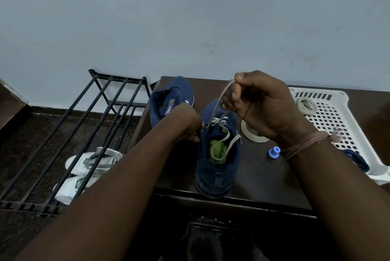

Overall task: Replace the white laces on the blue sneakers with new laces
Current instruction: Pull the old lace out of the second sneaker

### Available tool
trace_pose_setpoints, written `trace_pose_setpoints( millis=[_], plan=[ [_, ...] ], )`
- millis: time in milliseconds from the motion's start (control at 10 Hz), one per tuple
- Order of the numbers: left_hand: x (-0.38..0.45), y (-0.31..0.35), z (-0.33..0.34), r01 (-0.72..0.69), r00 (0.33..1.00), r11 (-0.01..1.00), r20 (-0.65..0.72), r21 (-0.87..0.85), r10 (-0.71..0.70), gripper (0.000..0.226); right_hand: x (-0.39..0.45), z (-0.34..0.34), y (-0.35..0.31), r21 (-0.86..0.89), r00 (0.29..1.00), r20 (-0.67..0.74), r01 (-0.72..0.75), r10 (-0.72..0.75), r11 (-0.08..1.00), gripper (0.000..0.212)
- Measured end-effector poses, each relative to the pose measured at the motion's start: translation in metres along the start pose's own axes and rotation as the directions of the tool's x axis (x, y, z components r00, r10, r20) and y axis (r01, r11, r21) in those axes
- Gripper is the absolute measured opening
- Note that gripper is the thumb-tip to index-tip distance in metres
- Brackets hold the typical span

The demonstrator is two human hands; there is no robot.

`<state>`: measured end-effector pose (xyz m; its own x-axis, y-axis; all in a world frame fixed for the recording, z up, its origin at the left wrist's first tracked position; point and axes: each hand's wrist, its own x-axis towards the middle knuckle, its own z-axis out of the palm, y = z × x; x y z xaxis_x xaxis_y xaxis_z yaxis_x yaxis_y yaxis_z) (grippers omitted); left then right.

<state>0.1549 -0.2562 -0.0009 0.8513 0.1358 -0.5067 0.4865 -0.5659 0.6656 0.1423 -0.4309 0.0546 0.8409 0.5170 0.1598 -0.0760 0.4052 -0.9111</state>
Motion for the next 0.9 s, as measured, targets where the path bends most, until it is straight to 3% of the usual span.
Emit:
trace_pose_setpoints(
  millis=[100,200,300,400,500,600,700,800,900],
  plan=[
    [0.0,0.001,0.0,-0.021,1.0,0.999,-0.008,0.029,0.021,0.026,-0.003,0.005,-0.006,0.06,0.998,0.051,0.039,-0.043,0.997,0.037],
    [0.001,-0.001,0.0,-0.035,0.999,0.998,-0.006,0.045,0.036,0.026,-0.003,0.008,-0.009,0.014,0.999,0.029,0.018,-0.019,1.0,0.052],
    [0.0,0.0,-0.002,-0.142,0.99,0.984,-0.002,0.104,0.143,0.014,-0.006,0.003,-0.004,-0.291,0.998,-0.002,-0.061,0.063,0.955,0.062],
    [-0.002,0.005,-0.001,-0.378,0.919,0.865,0.024,0.33,0.393,0.03,-0.006,0.0,0.008,-0.735,0.994,-0.007,-0.082,0.113,0.673,0.063],
    [0.004,0.003,0.009,-0.525,0.805,0.664,0.055,0.532,0.591,0.024,-0.002,-0.006,0.023,-0.905,0.986,-0.156,-0.169,0.065,0.39,0.058],
    [0.01,-0.005,0.017,-0.544,0.733,0.549,0.04,0.635,0.679,0.011,-0.001,-0.017,0.029,-0.919,0.945,-0.306,-0.325,0.116,0.224,0.042],
    [0.011,-0.006,0.02,-0.543,0.722,0.592,-0.029,0.596,0.692,0.01,-0.004,-0.022,0.033,-0.91,0.898,-0.341,-0.389,0.278,0.141,0.024],
    [0.011,-0.005,0.021,-0.49,0.82,0.798,-0.126,0.35,0.558,0.009,-0.003,-0.027,0.038,-0.893,0.868,-0.386,-0.437,0.313,0.111,0.019],
    [0.013,-0.005,0.017,-0.419,0.899,0.908,-0.143,-0.012,0.413,0.008,-0.004,-0.034,0.037,-0.847,0.824,-0.47,-0.522,0.318,0.1,0.015]
  ],
)
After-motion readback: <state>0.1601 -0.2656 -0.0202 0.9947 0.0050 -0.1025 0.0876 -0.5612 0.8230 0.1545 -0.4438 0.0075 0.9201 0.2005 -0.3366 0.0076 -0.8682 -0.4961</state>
